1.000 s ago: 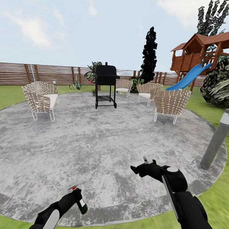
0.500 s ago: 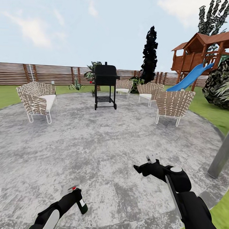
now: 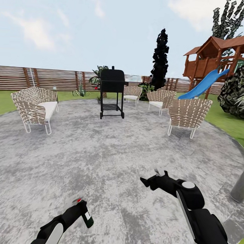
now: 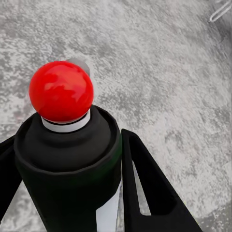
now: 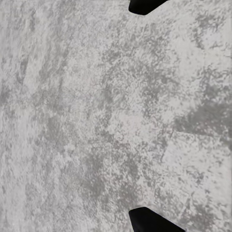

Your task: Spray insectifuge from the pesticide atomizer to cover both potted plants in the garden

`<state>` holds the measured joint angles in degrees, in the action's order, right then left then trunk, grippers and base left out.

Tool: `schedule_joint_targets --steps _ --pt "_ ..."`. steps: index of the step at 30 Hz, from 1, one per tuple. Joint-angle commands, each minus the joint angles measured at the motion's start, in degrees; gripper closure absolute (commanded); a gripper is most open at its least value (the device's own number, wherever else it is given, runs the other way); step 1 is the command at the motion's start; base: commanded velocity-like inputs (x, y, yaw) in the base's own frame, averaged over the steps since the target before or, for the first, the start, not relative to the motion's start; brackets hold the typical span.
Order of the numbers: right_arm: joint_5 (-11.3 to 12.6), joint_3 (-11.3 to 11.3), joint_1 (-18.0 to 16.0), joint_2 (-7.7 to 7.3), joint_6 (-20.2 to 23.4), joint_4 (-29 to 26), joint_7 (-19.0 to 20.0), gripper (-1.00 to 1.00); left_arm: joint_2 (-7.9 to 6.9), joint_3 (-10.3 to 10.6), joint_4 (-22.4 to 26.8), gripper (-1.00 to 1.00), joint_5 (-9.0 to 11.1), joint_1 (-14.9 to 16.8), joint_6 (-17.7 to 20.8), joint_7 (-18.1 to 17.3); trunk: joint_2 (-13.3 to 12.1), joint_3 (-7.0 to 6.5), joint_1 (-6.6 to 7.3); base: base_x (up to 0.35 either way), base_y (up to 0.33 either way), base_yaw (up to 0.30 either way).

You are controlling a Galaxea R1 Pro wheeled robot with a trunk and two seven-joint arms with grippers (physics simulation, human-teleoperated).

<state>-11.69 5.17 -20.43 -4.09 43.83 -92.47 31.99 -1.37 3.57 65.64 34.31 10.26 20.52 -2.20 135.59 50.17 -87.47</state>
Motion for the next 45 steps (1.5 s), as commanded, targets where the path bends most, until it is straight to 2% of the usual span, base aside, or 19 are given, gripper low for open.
schedule_joint_targets --steps 1,2,5,12,15,19,20,21,25,27,30,32,37,42,45 --pt "-0.6 0.0 0.1 -0.10 0.0 -0.1 2.0 -1.00 -0.03 0.0 0.0 1.00 0.3 0.0 0.2 0.0 0.0 0.06 -0.02 0.342 0.000 0.000" --pt "-0.6 0.0 0.2 -0.20 -0.1 -0.1 4.5 -1.00 -0.03 0.0 0.0 1.00 0.3 0.0 0.2 0.0 0.0 0.06 -0.02 0.342 0.000 0.000" --pt "-0.7 -0.2 0.3 -0.13 -0.5 -0.1 8.1 -1.00 -0.02 0.0 0.0 1.00 0.3 0.0 0.2 0.0 0.0 0.06 -0.02 0.342 0.000 0.000" --pt "-0.7 -0.2 0.3 -0.13 0.3 -0.1 9.0 -1.00 -0.15 0.0 0.0 1.00 0.3 0.0 0.2 0.1 0.0 0.05 -0.02 0.342 0.000 0.020" --pt "-0.7 -0.5 0.1 -0.12 2.4 -0.1 9.0 -1.00 -0.35 0.0 0.8 1.00 0.3 0.0 0.1 0.1 0.0 0.04 -0.02 0.342 0.000 0.213" --pt "-0.7 -0.7 -0.2 -0.20 2.8 -0.2 9.0 -1.00 -0.50 -0.1 1.0 1.00 0.2 0.2 0.5 0.1 0.0 0.03 -0.02 0.342 0.000 0.284" --pt "-0.7 -0.7 -0.3 -0.20 2.8 -0.2 9.0 -1.00 -0.55 -0.1 1.0 1.00 0.2 0.6 0.8 0.0 0.0 0.03 -0.02 0.342 0.000 0.292" --pt "-0.7 -0.7 -0.4 -0.24 2.9 -0.2 9.1 -1.00 -0.67 -0.1 0.3 1.00 0.3 2.9 1.1 -0.1 0.0 0.03 -0.02 0.342 0.000 0.294" --pt "-0.7 -0.7 -0.4 -0.06 3.2 -0.2 9.1 -1.00 -0.80 0.0 -0.3 1.00 0.3 4.9 1.7 -0.2 0.0 0.03 -0.02 0.342 0.000 0.294" --pt "-0.7 -0.7 -0.6 -0.03 4.8 -0.2 9.0 -1.00 -0.74 1.1 0.1 1.00 -0.7 5.6 2.6 -0.3 0.0 0.03 -0.02 0.342 0.000 0.294" --pt "-0.7 -0.7 -1.6 -0.30 10.0 -0.2 9.0 -1.00 -0.73 5.2 2.5 1.00 -3.9 6.2 3.6 0.1 0.0 0.03 -0.02 0.342 0.000 0.294" --pt "-0.7 -0.7 -1.9 -0.36 11.3 -0.2 9.0 -1.00 -0.75 6.0 3.0 1.00 -4.7 6.1 3.4 0.1 0.0 0.03 -0.02 0.342 0.000 0.294" --pt "-0.7 -0.7 -2.1 -0.38 12.4 -0.2 9.0 -1.00 -0.61 7.1 1.7 1.00 -5.2 6.0 3.2 -0.1 0.0 0.03 -0.02 0.342 0.010 0.192" --pt "-0.7 -0.8 -1.9 -0.22 12.0 -0.2 9.0 -1.00 0.03 7.4 -3.8 1.00 -5.3 5.9 1.1 -0.1 0.0 0.03 -0.02 0.342 0.069 0.028" --pt "-0.7 -0.8 -1.8 -0.24 11.9 -0.1 9.0 -1.00 0.10 7.5 -4.6 1.00 -5.3 5.9 0.7 -0.3 0.0 0.03 -0.02 0.340 0.097 0.004"
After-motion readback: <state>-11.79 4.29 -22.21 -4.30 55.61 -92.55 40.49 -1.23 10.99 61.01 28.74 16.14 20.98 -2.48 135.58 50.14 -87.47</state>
